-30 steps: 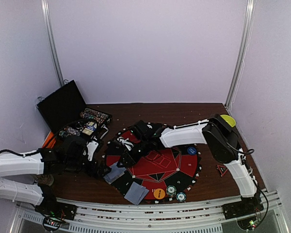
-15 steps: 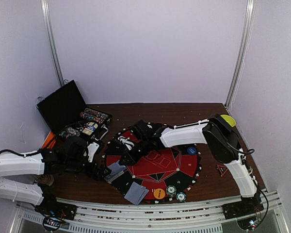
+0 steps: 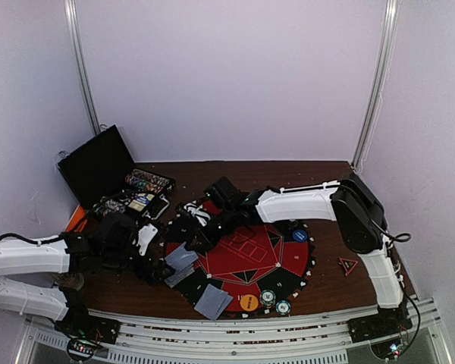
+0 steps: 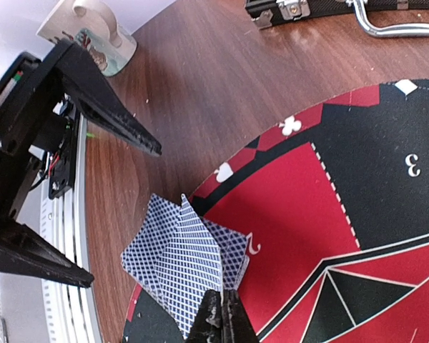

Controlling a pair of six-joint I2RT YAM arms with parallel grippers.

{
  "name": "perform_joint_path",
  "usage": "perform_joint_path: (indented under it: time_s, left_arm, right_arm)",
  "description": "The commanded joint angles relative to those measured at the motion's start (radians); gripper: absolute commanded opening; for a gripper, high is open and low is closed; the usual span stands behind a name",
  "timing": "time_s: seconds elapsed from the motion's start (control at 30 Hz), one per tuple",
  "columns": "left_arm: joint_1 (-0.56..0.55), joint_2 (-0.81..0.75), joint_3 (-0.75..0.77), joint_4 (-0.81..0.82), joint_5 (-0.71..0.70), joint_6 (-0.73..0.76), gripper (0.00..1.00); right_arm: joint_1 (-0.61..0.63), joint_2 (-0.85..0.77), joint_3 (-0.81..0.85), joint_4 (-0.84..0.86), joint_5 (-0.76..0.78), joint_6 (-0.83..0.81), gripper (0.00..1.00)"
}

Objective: Distribute texas hold em gaming equipment
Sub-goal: Pick up the poker card from the face-down deck piles, then pick up the face-down deck piles from the poker table mat.

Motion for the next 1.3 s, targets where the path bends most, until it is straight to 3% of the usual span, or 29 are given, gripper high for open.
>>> perform_joint_path:
  time_s: [0.0, 0.2, 0.33, 0.5, 0.63, 0.87, 1.03, 1.27]
  left_arm:
    - [0.004, -0.026, 0.015, 0.048, 0.033, 0.043, 0.96]
    - [0.005, -0.044, 0.033, 0.071, 0.056, 0.058, 0.98]
    - [0.005, -0.013, 0.067, 0.059, 0.034, 0.063, 0.98]
    - [0.005, 0.156, 0.182, -0.054, 0.013, 0.086, 0.98]
    - [0.005, 0.296, 0.318, -0.183, -0.029, 0.099, 0.98]
    - [0.003, 0.391, 0.426, -0.285, -0.001, 0.081, 0.98]
    - [-0.013, 0.452, 0.500, -0.388, 0.006, 0.074, 0.98]
    - [-0.049, 0.495, 0.519, -0.400, -0.047, 0.057, 0.98]
  right_arm:
    - [-0.006, -0.059, 0.015, -0.055, -0.032, -0.045, 0.00]
    - [-0.051, -0.116, 0.062, -0.078, -0.082, -0.034, 0.00]
    - [-0.144, -0.187, 0.085, -0.159, -0.083, -0.074, 0.00]
    - [-0.315, -0.242, 0.104, -0.426, 0.038, -0.232, 0.00]
    - [-0.494, -0.284, 0.054, -0.510, 0.043, -0.278, 0.00]
    - [-0.665, -0.346, -0.018, -0.500, 0.086, -0.287, 0.00]
    - [-0.703, -0.375, -0.041, -0.489, 0.099, -0.288, 0.00]
    - [-0.726, -0.380, -0.066, -0.470, 0.091, -0.295, 0.00]
